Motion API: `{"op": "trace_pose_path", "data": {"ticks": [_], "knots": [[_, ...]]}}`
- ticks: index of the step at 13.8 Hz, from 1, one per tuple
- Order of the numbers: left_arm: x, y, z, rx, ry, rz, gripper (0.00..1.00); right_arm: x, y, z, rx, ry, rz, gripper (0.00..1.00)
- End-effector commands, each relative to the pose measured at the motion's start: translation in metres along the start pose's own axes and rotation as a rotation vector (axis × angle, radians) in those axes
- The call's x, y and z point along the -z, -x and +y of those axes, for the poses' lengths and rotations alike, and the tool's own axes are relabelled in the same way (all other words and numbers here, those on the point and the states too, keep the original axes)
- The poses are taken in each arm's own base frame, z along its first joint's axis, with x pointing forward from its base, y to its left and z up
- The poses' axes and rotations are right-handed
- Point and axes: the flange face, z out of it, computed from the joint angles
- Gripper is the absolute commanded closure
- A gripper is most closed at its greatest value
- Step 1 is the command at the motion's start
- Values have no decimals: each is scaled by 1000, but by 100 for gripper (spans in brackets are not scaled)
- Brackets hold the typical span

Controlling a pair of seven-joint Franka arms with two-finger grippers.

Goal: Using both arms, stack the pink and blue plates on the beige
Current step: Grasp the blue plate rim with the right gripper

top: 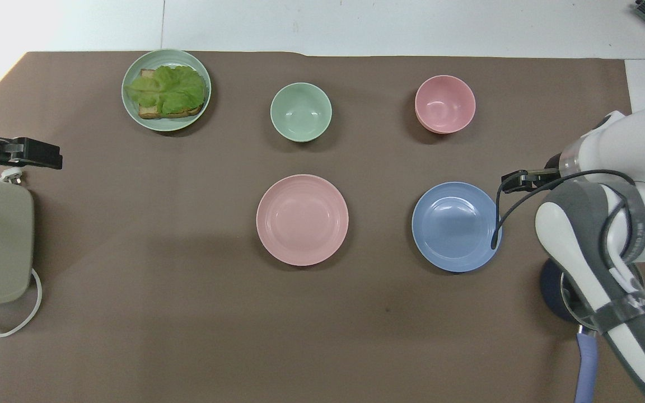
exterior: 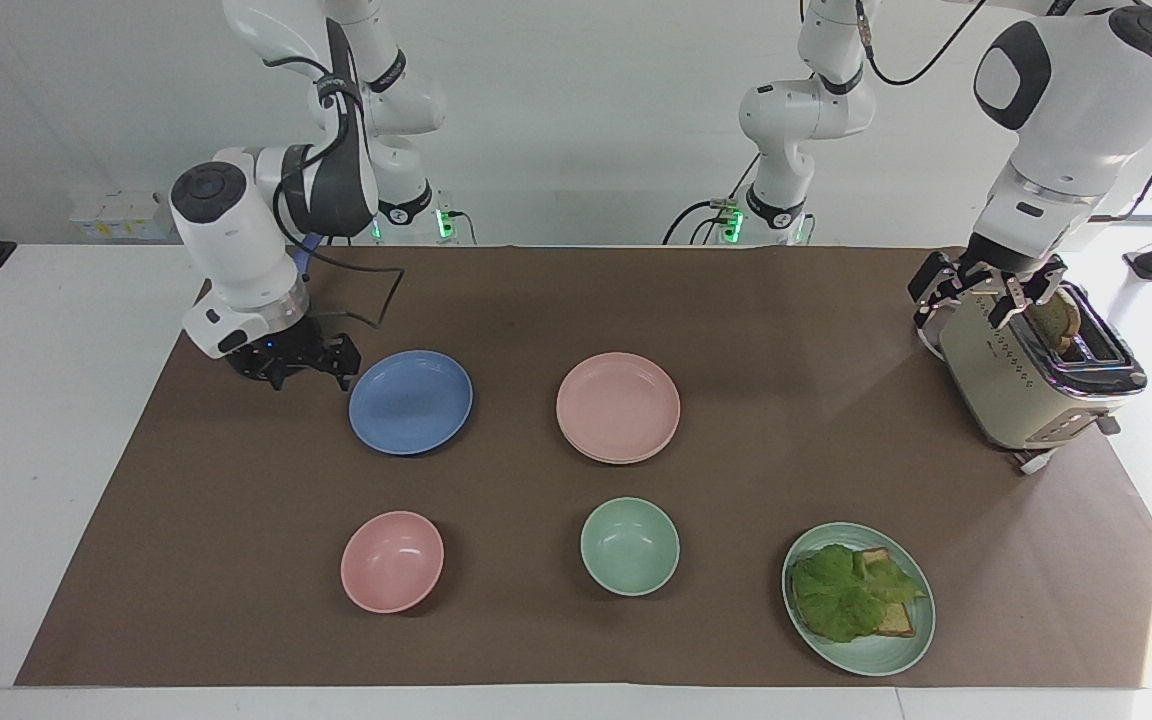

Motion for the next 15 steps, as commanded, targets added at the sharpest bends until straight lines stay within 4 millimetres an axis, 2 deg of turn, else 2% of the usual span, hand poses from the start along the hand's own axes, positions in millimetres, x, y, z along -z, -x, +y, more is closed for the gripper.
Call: {"op": "trace_pose_path", "data": {"ticks": [1, 4, 7, 9, 10, 12, 13, 15], "knots": [[2, 1, -1, -7, -12, -9, 0, -38, 11, -23, -30, -36, -21, 0], [3, 1, -2, -7, -12, -8, 0, -70, 16, -28, -10, -37, -33, 0], [3, 1, -1, -8, -12, -9, 0, -97, 23, -21, 7, -38, -14, 0], [2, 1, -2, -7, -12, -9, 0, -100, 27, -19, 11, -38, -16, 0], [3, 1, -2, -7, -12, -8, 0, -101, 27, -18, 11, -38, -17, 4], [2, 1, -1, -8, -12, -9, 0, -102, 30, -14, 4, -37, -24, 16], [3, 1, -1, -8, -12, -8, 0, -103, 31, -10, -2, -37, -27, 27], [2, 1, -1, -8, -12, -11, 0, -102, 31, -10, -4, -37, -33, 58]]}}
